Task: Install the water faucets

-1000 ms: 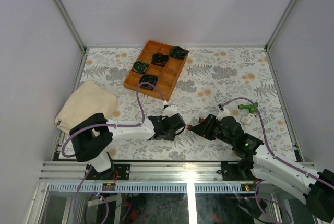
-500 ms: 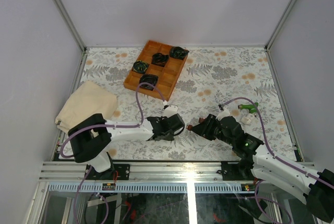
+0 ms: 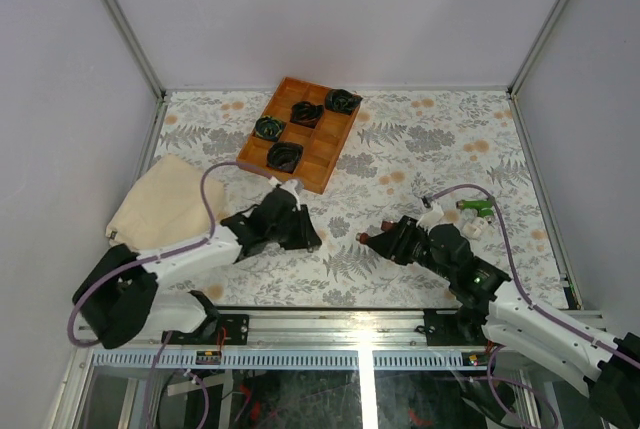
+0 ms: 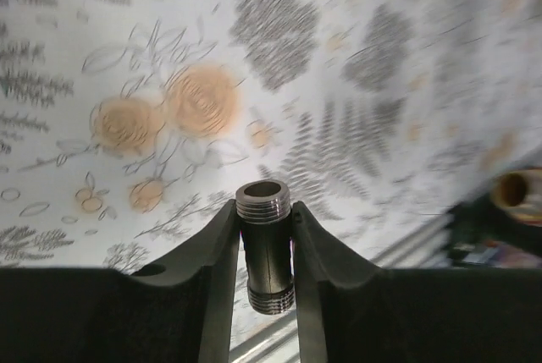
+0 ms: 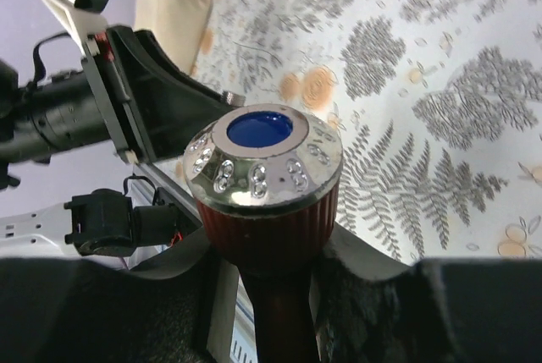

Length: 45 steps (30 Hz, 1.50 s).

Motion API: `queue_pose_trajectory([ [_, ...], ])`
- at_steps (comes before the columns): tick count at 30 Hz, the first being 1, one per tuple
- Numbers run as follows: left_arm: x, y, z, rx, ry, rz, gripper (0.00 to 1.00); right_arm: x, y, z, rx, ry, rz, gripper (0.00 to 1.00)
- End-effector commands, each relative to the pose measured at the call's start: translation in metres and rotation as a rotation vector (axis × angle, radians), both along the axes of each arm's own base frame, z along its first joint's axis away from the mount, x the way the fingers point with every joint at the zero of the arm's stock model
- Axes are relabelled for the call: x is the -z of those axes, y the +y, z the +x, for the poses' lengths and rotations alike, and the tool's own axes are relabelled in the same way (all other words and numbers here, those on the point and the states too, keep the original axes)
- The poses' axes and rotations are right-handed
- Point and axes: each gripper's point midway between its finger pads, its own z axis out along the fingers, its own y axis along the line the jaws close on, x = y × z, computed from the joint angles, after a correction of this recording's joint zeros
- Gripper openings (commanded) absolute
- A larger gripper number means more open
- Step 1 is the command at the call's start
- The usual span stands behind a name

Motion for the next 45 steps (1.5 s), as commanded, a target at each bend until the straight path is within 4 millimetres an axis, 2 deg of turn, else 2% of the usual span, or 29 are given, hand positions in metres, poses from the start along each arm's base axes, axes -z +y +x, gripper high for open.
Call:
queue_pose_trajectory([
  [1, -0.080, -0.028, 0.014, 0.081, -0.070, -0.427, 0.00, -0.048, 0.002, 0.016, 0.003, -0.237, 0.063, 0.00],
  [7, -0.126, -0.020, 0.018, 0.091, -0.105, -0.599, 0.00, -0.071, -0.001, 0.022, -0.010, -0.387, 0.017, 0.00],
  [16, -0.167, -0.017, 0.017, 0.097, -0.170, -0.747, 0.00, -0.075, -0.003, 0.029, -0.011, -0.482, -0.041, 0.00],
  [21, -0.178, -0.011, 0.018, 0.075, -0.228, -0.777, 0.00, -0.075, -0.009, 0.034, 0.006, -0.570, -0.079, 0.00],
  [25, -0.190, -0.004, 0.017, 0.050, -0.295, -0.793, 0.00, -0.077, -0.016, 0.038, 0.026, -0.631, -0.121, 0.05],
  [29, -0.193, 0.001, 0.018, 0.024, -0.324, -0.795, 0.00, -0.081, -0.021, 0.040, 0.029, -0.671, -0.167, 0.04],
  [32, -0.196, 0.002, 0.018, 0.019, -0.332, -0.803, 0.00, -0.084, -0.023, 0.041, 0.035, -0.675, -0.181, 0.00],
  [39, -0.206, 0.000, 0.016, 0.042, -0.339, -0.850, 0.00, -0.094, -0.015, 0.037, 0.007, -0.676, -0.130, 0.00],
  [45, -0.219, -0.005, 0.012, 0.106, -0.312, -0.956, 0.00, -0.118, -0.001, 0.024, -0.056, -0.753, -0.012, 0.00],
])
